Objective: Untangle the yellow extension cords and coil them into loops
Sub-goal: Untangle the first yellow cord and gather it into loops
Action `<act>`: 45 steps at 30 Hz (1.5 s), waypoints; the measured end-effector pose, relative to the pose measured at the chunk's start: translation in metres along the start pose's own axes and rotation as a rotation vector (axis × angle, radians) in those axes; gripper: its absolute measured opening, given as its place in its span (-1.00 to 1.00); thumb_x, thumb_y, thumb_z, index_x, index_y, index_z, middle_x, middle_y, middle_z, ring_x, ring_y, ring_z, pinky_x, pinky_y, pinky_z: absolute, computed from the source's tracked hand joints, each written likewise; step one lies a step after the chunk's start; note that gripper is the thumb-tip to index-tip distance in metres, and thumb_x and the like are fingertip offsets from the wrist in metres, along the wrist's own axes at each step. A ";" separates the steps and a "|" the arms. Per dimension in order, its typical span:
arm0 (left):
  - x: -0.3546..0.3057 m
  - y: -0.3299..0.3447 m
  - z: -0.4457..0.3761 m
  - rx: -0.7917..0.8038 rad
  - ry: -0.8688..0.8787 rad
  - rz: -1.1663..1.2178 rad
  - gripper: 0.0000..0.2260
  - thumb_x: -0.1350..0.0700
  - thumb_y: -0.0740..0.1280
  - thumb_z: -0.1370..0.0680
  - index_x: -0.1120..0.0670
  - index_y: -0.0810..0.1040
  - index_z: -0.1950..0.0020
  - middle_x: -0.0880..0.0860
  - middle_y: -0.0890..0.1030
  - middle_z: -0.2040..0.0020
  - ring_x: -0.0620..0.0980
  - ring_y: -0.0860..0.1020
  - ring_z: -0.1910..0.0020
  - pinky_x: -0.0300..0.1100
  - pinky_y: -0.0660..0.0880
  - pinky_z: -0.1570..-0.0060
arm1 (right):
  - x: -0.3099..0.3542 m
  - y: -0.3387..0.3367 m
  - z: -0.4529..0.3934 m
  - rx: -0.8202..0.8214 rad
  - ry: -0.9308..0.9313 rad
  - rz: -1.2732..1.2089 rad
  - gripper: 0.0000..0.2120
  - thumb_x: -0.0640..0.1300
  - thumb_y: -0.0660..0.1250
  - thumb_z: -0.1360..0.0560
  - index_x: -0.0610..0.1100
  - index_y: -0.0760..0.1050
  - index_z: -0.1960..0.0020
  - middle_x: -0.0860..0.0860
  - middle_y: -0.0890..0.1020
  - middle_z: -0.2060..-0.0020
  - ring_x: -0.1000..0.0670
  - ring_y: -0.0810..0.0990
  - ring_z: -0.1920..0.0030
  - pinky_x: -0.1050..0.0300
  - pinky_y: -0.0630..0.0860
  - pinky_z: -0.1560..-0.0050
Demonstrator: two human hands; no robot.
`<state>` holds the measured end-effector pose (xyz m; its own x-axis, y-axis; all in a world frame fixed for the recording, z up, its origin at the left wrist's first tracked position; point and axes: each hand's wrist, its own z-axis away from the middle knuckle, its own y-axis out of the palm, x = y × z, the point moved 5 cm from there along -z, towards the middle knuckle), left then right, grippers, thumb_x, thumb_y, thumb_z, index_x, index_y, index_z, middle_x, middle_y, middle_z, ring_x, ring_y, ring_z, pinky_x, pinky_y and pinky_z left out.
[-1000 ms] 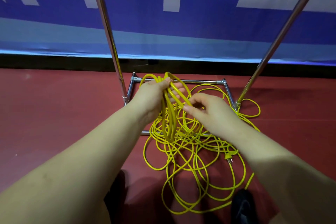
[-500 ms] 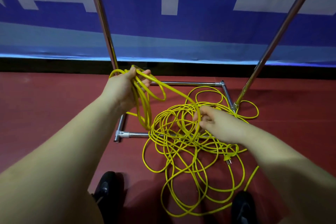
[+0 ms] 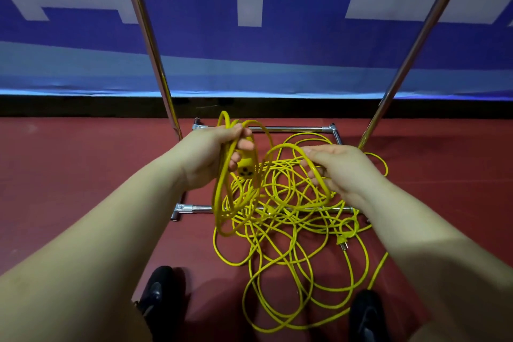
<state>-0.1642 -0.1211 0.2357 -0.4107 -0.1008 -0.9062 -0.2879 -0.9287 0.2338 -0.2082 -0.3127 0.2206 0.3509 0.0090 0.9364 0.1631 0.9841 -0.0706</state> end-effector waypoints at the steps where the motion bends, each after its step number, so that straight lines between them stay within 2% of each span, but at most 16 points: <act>1: 0.002 0.003 0.001 0.019 -0.005 -0.024 -0.79 0.12 0.14 -0.63 0.13 0.51 0.11 -0.03 0.56 0.46 -0.17 0.39 0.59 -0.39 0.32 0.57 | 0.000 0.003 0.000 0.021 0.038 -0.075 -0.86 -0.23 0.26 -0.54 -0.20 0.52 -0.07 -0.03 0.58 0.28 0.08 0.50 0.39 0.32 0.48 0.48; 4: 0.008 0.010 0.002 0.054 -0.028 -0.068 -0.80 0.12 0.14 -0.63 0.15 0.50 0.09 -0.04 0.51 0.48 -0.15 0.38 0.58 -0.37 0.34 0.57 | 0.001 0.011 0.002 0.106 0.100 -0.263 -0.78 -0.34 0.23 -0.52 -0.18 0.48 -0.13 -0.03 0.61 0.20 0.05 0.53 0.27 0.31 0.53 0.38; 9: 0.017 0.016 0.001 0.064 -0.078 -0.084 -0.80 0.12 0.16 -0.62 0.14 0.51 0.12 -0.03 0.46 0.49 -0.14 0.39 0.57 -0.35 0.38 0.54 | 0.008 0.019 0.002 0.139 0.054 -0.438 -0.66 -0.41 0.18 -0.52 -0.21 0.44 -0.26 -0.01 0.61 0.15 0.08 0.54 0.23 0.33 0.54 0.33; 14: 0.024 0.021 0.000 0.071 -0.162 -0.061 -0.73 0.01 0.15 -0.62 0.13 0.49 0.16 -0.02 0.42 0.49 -0.12 0.40 0.56 -0.32 0.38 0.51 | 0.019 0.024 0.005 0.212 -0.094 -0.361 -0.59 -0.43 0.14 -0.52 -0.11 0.42 -0.28 0.05 0.60 0.09 0.12 0.53 0.21 0.30 0.47 0.19; 17: 0.023 0.022 -0.001 0.076 -0.145 -0.036 -0.66 -0.09 0.13 -0.60 0.14 0.49 0.15 -0.02 0.42 0.47 -0.11 0.40 0.54 -0.31 0.38 0.50 | 0.014 0.033 0.007 0.298 -0.110 -0.225 -0.57 -0.44 0.16 -0.51 -0.14 0.44 -0.31 0.02 0.61 0.04 0.13 0.56 0.18 0.33 0.46 0.20; 19: 0.022 0.022 -0.003 0.072 -0.120 -0.038 -0.63 -0.13 0.12 -0.59 0.13 0.50 0.17 -0.02 0.45 0.45 -0.11 0.40 0.54 -0.31 0.38 0.49 | 0.011 0.039 0.008 0.334 -0.121 -0.142 -0.59 -0.44 0.20 -0.49 -0.14 0.48 -0.27 0.00 0.62 0.03 0.11 0.56 0.16 0.33 0.47 0.22; 23: 0.023 0.023 -0.003 0.027 -0.073 -0.100 -0.65 -0.11 0.17 -0.58 0.14 0.52 0.16 -0.01 0.50 0.42 -0.14 0.40 0.50 -0.35 0.40 0.50 | 0.010 0.043 0.011 0.274 -0.130 -0.094 -0.80 -0.40 0.32 -0.44 -0.16 0.55 0.01 0.00 0.64 0.27 0.13 0.60 0.30 0.35 0.53 0.29; 25: 0.025 0.023 -0.004 0.003 -0.042 -0.131 -0.74 -0.03 0.20 -0.59 0.15 0.52 0.09 0.01 0.46 0.38 -0.14 0.40 0.48 -0.36 0.38 0.53 | 0.009 0.044 0.011 0.228 -0.133 -0.093 -0.82 -0.40 0.38 -0.40 -0.16 0.48 0.13 -0.05 0.61 0.33 0.13 0.61 0.38 0.32 0.54 0.36; 29: 0.026 0.023 -0.004 -0.029 -0.003 -0.134 -0.81 0.09 0.21 -0.61 0.14 0.50 0.13 0.04 0.47 0.35 -0.10 0.47 0.45 -0.27 0.42 0.43 | 0.006 0.048 0.013 0.214 -0.124 -0.044 -0.76 -0.36 0.41 -0.40 -0.15 0.36 0.14 -0.05 0.58 0.33 0.10 0.62 0.40 0.25 0.54 0.33; 32: 0.023 0.023 -0.003 -0.069 0.021 -0.042 -0.75 0.11 0.17 -0.62 0.17 0.50 0.18 0.06 0.53 0.38 -0.05 0.51 0.45 -0.25 0.49 0.41 | 0.003 0.053 0.015 0.329 -0.143 0.253 -0.85 -0.15 0.36 -0.47 -0.11 0.37 0.14 -0.02 0.62 0.32 0.06 0.58 0.37 0.18 0.47 0.27; 35: 0.020 0.019 -0.005 -0.072 0.011 0.139 -0.74 0.10 0.10 -0.65 0.15 0.46 0.15 0.06 0.66 0.31 0.01 0.62 0.26 -0.03 0.54 0.03 | -0.015 0.056 0.018 0.495 -0.185 0.881 -0.85 0.02 0.31 -0.50 -0.06 0.48 0.12 0.04 0.59 0.22 0.03 0.49 0.24 0.14 0.40 0.17; 36: 0.018 0.019 -0.004 -0.058 0.003 0.182 -0.74 0.08 0.07 -0.66 0.14 0.43 0.14 0.06 0.68 0.29 0.01 0.65 0.26 -0.02 0.55 0.03 | -0.021 0.054 0.018 0.519 -0.184 1.008 -0.84 0.02 0.30 -0.51 -0.07 0.51 0.05 0.02 0.58 0.17 0.01 0.52 0.16 0.15 0.41 0.12; 39: 0.014 0.013 -0.004 -0.089 -0.004 0.313 -0.73 0.06 0.06 -0.66 0.12 0.39 0.17 0.00 0.58 0.46 -0.08 0.57 0.50 -0.17 0.57 0.38 | -0.033 0.043 0.016 0.531 -0.106 1.234 -0.79 -0.04 0.24 -0.53 -0.13 0.50 -0.08 -0.05 0.58 0.10 -0.07 0.53 0.05 0.14 0.40 0.10; 41: 0.010 0.006 -0.006 -0.099 0.011 0.396 -0.71 0.04 0.06 -0.66 0.08 0.34 0.23 -0.05 0.38 0.54 -0.13 0.36 0.61 -0.29 0.46 0.47 | -0.039 0.033 0.012 0.539 -0.056 1.357 -0.82 -0.03 0.21 -0.55 -0.13 0.47 0.03 -0.02 0.49 0.23 -0.06 0.44 0.14 0.16 0.32 0.20; 43: 0.005 -0.006 -0.009 -0.130 0.046 0.422 -0.70 0.03 0.06 -0.66 0.05 0.31 0.25 -0.07 0.29 0.54 -0.14 0.26 0.63 -0.38 0.35 0.52 | -0.039 0.025 0.008 0.512 -0.046 1.380 -0.79 -0.01 0.23 -0.55 -0.09 0.37 0.21 0.00 0.42 0.33 -0.05 0.39 0.19 0.13 0.27 0.29; 45: 0.002 -0.017 -0.013 -0.178 0.094 0.385 -0.71 0.01 0.08 -0.65 0.04 0.30 0.26 -0.07 0.28 0.55 -0.15 0.24 0.63 -0.39 0.31 0.54 | -0.035 0.017 0.003 0.460 -0.066 1.335 -0.82 -0.02 0.25 -0.54 -0.07 0.39 0.20 -0.04 0.54 0.26 -0.02 0.42 0.23 0.16 0.30 0.32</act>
<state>-0.1489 -0.1097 0.2255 -0.3759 -0.4764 -0.7948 0.0280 -0.8631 0.5042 -0.2203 -0.2953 0.1876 -0.0447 0.9618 0.2701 -0.5681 0.1979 -0.7988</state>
